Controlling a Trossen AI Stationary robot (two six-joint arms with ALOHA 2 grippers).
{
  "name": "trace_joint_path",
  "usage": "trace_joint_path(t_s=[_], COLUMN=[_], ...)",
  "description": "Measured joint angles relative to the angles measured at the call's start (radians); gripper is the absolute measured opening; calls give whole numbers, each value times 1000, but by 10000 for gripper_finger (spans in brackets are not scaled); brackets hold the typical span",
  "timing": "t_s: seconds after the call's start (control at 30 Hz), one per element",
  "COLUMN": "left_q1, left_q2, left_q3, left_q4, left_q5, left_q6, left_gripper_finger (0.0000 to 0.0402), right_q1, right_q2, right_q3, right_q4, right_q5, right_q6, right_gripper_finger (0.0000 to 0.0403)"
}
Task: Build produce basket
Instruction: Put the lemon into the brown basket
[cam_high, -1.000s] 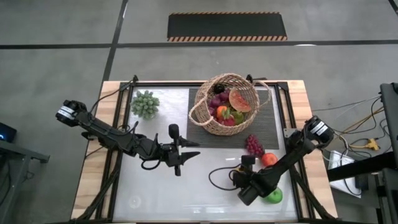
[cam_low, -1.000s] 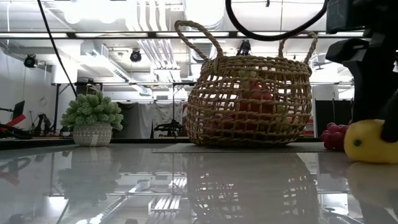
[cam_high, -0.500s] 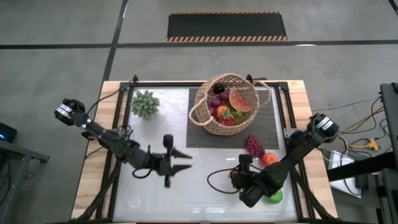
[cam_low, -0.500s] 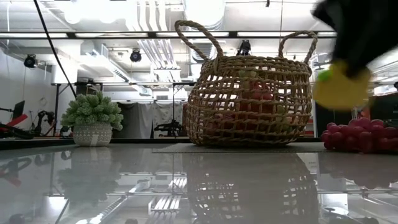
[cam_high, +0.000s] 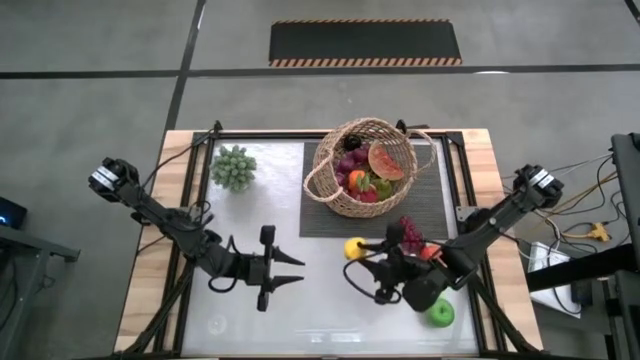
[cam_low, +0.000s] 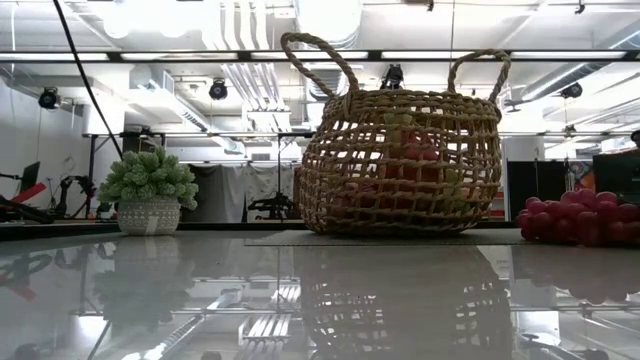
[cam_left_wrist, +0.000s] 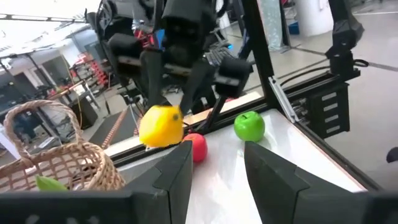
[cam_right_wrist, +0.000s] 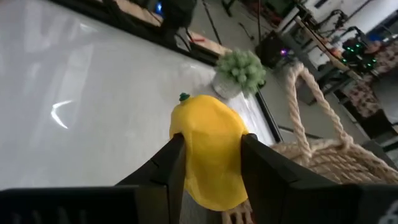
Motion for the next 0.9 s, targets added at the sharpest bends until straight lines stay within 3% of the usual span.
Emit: trace_joint_path(t_s=[0.43,0.63,0.77,0.9], left_q1=[10,13,13,13], left_q2=[2,-5,-14,-19], left_q3=[2,5,5,5], left_q4=[4,36,46,46], left_q5=[-14,-41,-48,-72], left_q6=[9,106,137,160], left_gripper_finger=[128,128,128,128], right_q1=[-134,-313,-468,-624], right_q2=[-81,-115,-116,-108], right_q3=[-105,-81,-76,-76], right_q4=[14,44,46,102], right_q5=[119,199,194,37], right_q6=[-23,-15,-3,5], right_gripper_finger=[119,116,118,132])
